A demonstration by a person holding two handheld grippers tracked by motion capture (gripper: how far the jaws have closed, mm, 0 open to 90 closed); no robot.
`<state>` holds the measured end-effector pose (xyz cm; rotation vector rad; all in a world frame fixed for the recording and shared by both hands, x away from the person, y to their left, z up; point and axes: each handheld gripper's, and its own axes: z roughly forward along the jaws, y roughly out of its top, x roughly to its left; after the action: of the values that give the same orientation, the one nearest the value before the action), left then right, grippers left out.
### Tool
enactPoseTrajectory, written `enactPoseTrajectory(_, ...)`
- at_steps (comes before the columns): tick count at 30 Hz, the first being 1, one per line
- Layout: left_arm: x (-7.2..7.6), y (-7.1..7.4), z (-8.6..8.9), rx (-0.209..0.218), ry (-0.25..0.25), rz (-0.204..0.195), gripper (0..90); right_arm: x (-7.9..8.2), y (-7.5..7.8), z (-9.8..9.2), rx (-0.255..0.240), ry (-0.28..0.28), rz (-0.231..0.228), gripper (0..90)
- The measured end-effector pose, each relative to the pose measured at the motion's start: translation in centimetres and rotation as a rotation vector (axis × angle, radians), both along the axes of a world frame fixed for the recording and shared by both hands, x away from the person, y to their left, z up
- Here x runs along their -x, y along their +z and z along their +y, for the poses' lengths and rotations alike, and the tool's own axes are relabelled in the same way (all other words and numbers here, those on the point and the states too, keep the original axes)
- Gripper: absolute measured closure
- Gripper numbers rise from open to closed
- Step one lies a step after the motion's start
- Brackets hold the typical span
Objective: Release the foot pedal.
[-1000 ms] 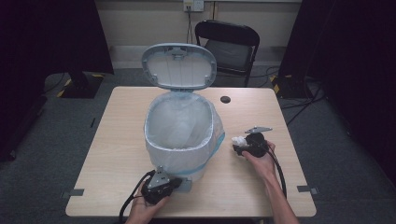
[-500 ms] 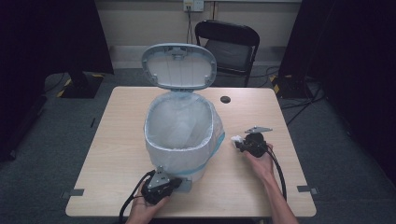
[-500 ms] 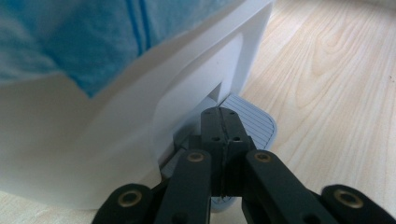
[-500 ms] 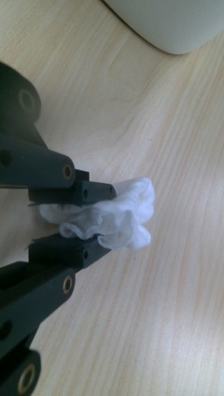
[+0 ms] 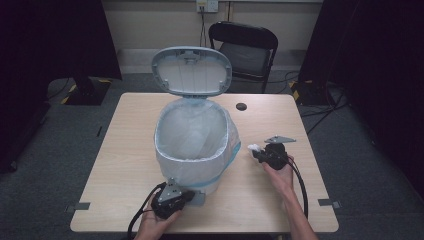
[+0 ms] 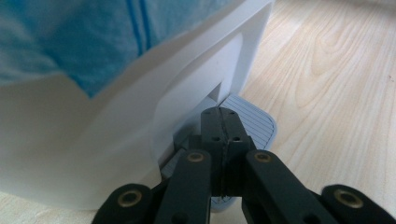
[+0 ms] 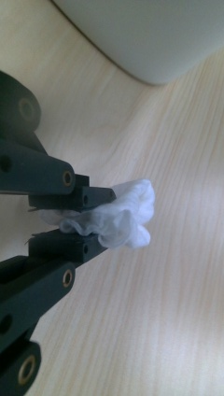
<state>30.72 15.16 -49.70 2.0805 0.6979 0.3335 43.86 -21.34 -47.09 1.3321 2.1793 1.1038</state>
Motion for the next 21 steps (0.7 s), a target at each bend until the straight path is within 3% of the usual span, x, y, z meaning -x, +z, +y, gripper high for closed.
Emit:
enactPoseTrajectory(5, 0.0, 0.0, 0.0, 0.004, -0.001, -0.001, 90.0, 0.8, 1.3, -0.1, -0.043, -0.002, -0.025, 80.2)
enactPoseTrajectory(16, 0.0, 0.0, 0.0, 0.005, -0.002, -0.001, 90.0, 2.0, 2.5, 0.0, -0.127, -0.004, -0.064, 80.1)
enactPoseTrajectory(21, 0.0, 0.0, 0.0, 0.004, -0.003, -0.001, 90.0, 2.8, 3.2, -0.2, -0.146, -0.004, -0.100, 80.1)
